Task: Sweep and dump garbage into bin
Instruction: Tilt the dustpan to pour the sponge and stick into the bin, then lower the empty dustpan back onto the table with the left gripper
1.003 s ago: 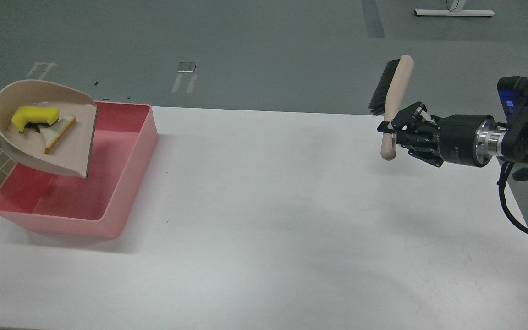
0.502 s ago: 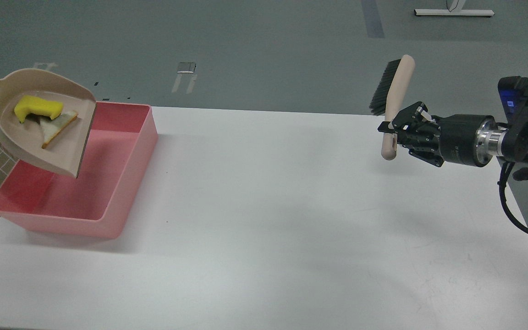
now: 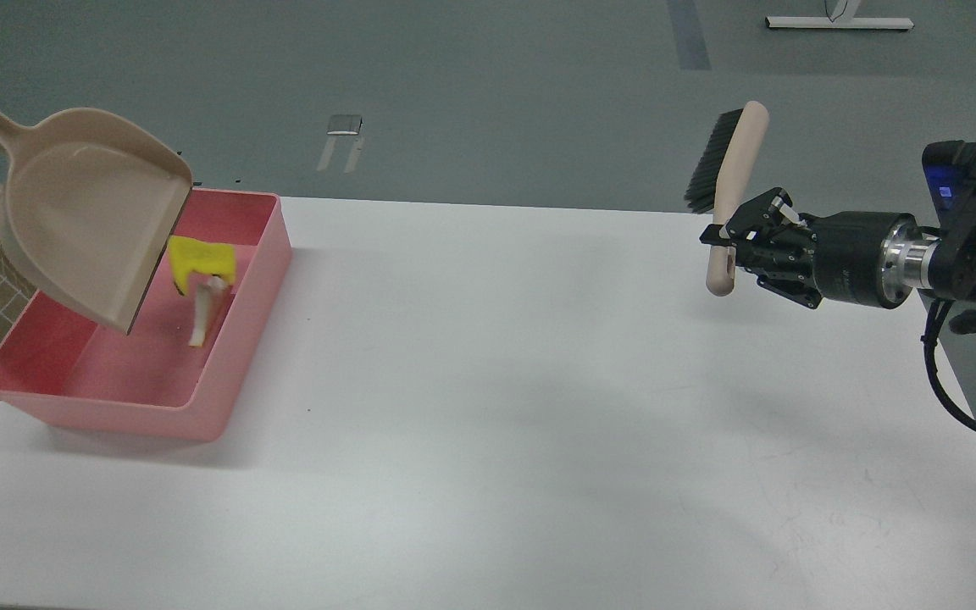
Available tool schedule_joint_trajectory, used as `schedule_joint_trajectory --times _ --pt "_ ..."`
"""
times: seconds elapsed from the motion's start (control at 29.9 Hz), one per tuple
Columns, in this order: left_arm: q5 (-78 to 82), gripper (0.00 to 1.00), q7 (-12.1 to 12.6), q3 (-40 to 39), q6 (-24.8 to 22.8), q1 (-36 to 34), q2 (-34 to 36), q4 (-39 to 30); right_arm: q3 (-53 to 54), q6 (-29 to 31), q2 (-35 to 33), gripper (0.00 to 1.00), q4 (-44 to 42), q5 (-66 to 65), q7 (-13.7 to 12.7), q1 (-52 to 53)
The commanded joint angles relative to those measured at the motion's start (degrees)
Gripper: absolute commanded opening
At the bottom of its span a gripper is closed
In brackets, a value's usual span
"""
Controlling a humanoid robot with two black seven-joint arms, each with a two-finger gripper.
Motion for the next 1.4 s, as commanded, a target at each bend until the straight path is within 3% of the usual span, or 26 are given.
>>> schedule_joint_trajectory --times 0.0,0.2,0.3,0.47,0.74,1.0,1.14,1.37 --pt "1.83 0.00 0.01 0.01 2.10 -0.01 1.23 -3.05 0.00 0.00 0.15 0.00 0.01 0.00 0.00 0.00" --pt "2.63 0.00 0.01 0.01 3.17 -1.76 1.23 -3.23 0.00 0.00 0.15 0.00 0.09 0.00 0.00 0.00" --pt "0.61 0.00 0.01 -0.26 1.07 -4.13 1.23 -3.23 0.00 0.00 0.24 0.00 0.09 0.00 0.00 0.00" --pt "-11.05 0.00 0.01 -0.17 -9.29 -8.52 0.79 -3.05 0.00 0.00 0.24 0.00 0.27 0.00 0.00 0.00" --pt "-22.32 0.00 0.01 -0.61 -17.92 -8.71 -2.10 -3.67 0.08 0.00 -0.29 0.00 0.27 0.09 0.00 0.08" --pt "-23.65 0.00 0.01 0.01 -15.82 -5.90 -8.43 -5.69 0.17 0.00 -0.29 0.00 0.27 0.00 0.00 0.17" --pt "-24.09 0.00 0.01 0.18 -9.15 -3.44 -13.26 -8.49 0.00 0.00 0.06 0.00 0.27 0.00 0.00 0.08" --pt "-24.00 0.00 0.01 0.97 -2.73 -1.06 -22.05 -9.91 -0.09 0.00 -0.20 0.00 0.09 -0.26 0.00 -0.09"
